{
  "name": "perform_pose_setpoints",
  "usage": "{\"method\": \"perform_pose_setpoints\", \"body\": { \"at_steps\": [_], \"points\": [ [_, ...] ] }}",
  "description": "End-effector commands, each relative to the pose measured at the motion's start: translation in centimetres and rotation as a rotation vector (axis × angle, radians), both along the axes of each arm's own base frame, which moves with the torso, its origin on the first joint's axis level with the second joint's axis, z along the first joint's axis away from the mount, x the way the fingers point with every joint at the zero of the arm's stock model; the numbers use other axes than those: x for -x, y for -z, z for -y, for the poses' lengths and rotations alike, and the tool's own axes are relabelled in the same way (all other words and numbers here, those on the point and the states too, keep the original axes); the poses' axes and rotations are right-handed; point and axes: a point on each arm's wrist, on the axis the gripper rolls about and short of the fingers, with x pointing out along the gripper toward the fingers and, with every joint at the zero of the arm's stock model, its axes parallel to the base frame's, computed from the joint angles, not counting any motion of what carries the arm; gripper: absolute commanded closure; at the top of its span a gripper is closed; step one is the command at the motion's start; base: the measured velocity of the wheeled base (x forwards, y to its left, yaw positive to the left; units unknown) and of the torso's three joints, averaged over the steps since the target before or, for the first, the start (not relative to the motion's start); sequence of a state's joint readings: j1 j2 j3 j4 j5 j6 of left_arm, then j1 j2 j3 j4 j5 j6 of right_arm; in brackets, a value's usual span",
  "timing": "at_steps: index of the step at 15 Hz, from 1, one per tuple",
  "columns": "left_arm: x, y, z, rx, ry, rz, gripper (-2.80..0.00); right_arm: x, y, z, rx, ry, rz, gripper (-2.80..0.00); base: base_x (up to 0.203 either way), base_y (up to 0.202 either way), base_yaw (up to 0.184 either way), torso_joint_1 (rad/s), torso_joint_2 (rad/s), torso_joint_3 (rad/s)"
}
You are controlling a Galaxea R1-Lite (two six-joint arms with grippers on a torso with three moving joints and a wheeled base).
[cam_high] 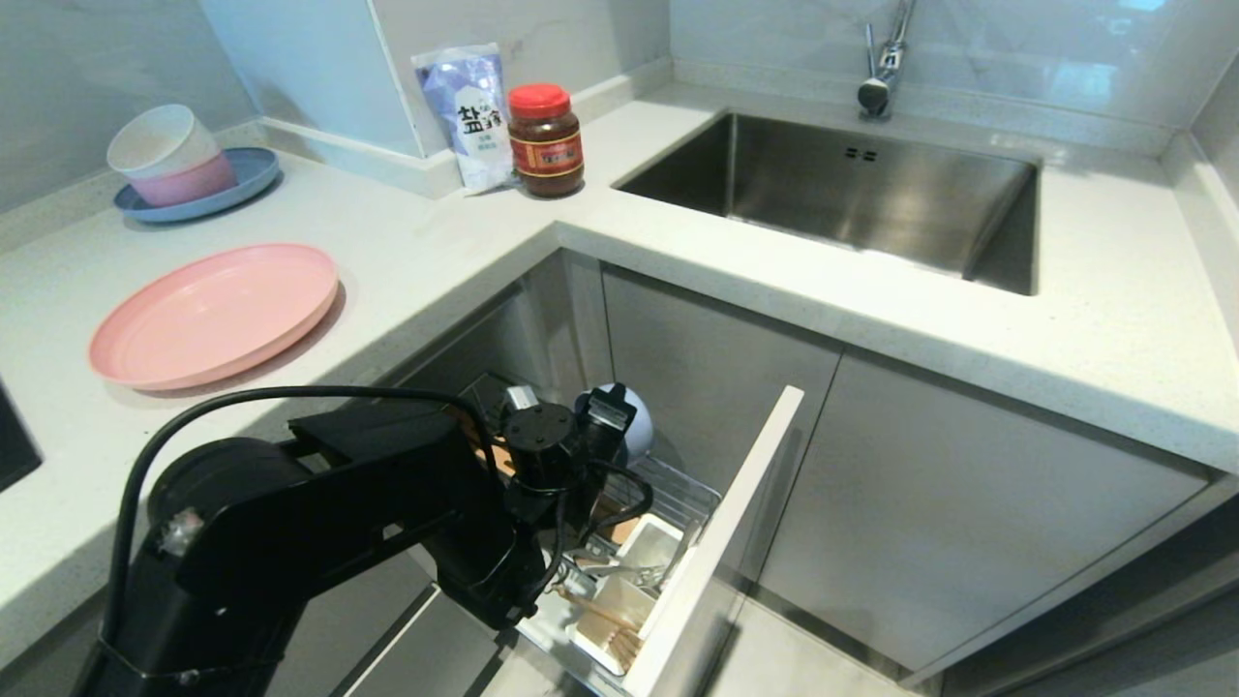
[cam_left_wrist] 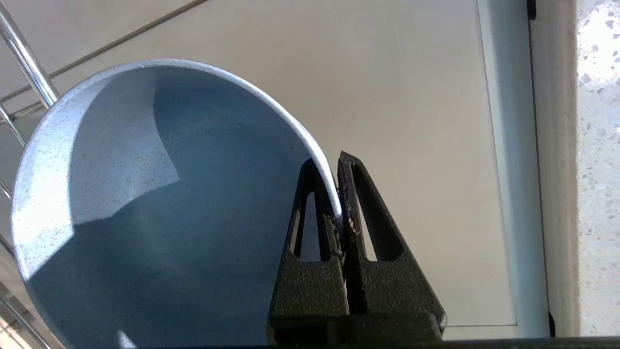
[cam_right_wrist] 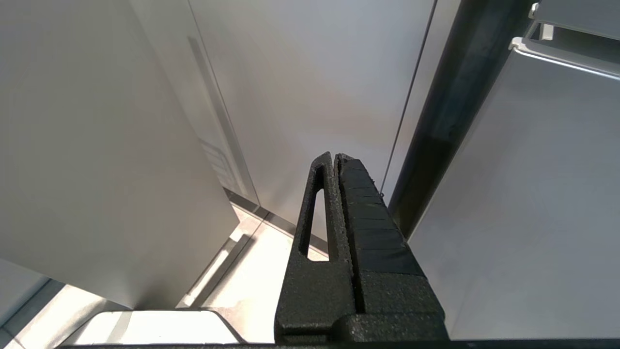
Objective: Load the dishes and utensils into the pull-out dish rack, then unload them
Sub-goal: Pick up the bowl and place it in the cupboard
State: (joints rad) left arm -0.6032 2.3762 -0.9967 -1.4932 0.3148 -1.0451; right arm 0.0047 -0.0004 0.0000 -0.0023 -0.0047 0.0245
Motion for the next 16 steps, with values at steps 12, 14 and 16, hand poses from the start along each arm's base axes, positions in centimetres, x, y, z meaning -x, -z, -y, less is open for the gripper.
{"method": "perform_pose_setpoints", "body": {
  "at_steps": [12, 14, 16],
  "points": [
    [0.0, 2.3, 0.1, 0.031, -0.015, -0.068, 0.0, 0.0, 0.1, 0.0, 0.0, -0.001, 0.002, 0.0, 0.0, 0.0, 0.0, 0.0, 0.0, 0.0],
    [0.0, 2.5, 0.1, 0.025, -0.018, -0.073, 0.0, 0.0, 0.0, 0.0, 0.0, -0.001, 0.002, 0.0, 0.0, 0.0, 0.0, 0.0, 0.0, 0.0],
    [0.1, 2.4, 0.1, 0.027, -0.021, -0.072, 0.0, 0.0, 0.1, 0.0, 0.0, -0.002, 0.002, 0.0, 0.0, 0.0, 0.0, 0.0, 0.0, 0.0]
  ]
}}
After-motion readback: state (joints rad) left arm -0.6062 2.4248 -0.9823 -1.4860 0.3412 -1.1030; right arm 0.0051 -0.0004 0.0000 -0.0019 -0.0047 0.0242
